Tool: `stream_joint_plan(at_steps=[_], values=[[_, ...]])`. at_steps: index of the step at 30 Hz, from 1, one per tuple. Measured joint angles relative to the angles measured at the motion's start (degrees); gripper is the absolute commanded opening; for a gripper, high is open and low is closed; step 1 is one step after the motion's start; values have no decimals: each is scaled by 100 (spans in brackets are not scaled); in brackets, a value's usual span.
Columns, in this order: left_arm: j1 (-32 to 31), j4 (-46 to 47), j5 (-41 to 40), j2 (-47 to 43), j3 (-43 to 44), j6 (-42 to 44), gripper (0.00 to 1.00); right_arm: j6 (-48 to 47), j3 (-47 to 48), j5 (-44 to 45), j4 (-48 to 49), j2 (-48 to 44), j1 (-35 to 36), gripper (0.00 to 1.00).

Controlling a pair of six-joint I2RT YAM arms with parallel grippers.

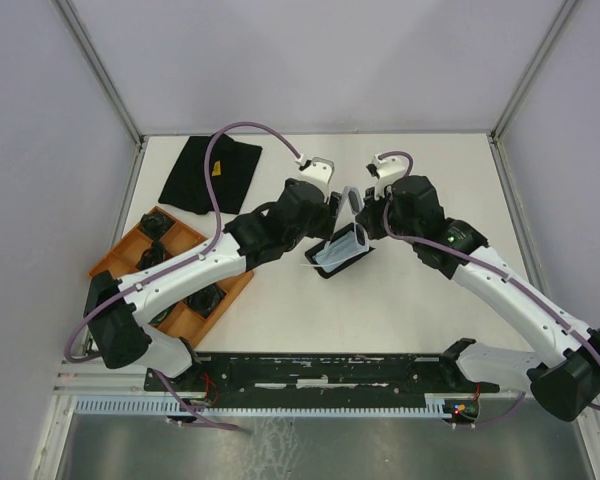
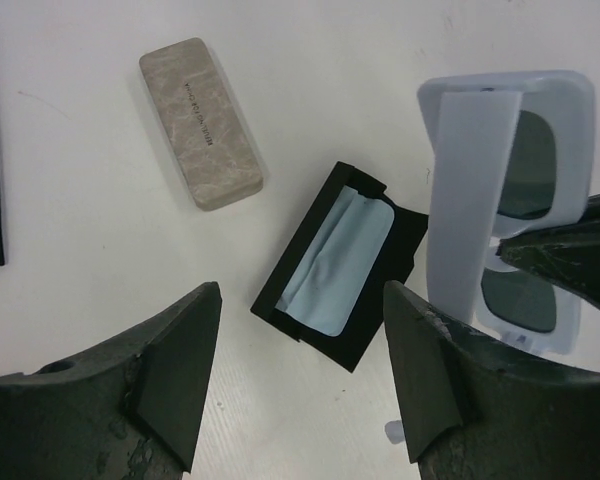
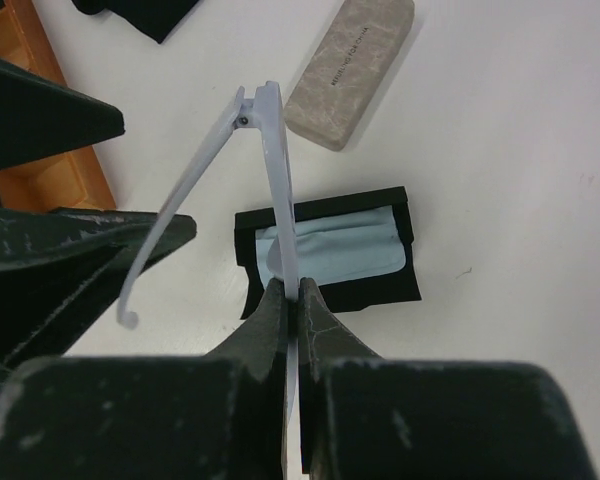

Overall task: Organize the sunglasses
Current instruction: Fold the sunglasses.

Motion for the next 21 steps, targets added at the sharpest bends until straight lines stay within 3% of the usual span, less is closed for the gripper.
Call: stream_joint_plan(at_steps=[16,21], values=[[-120,79,160,313,350,-2,72,72,11,-105,98,240,127,0],[-142,129,116,306,350,0,72,111,13,293,50,247,164,0]])
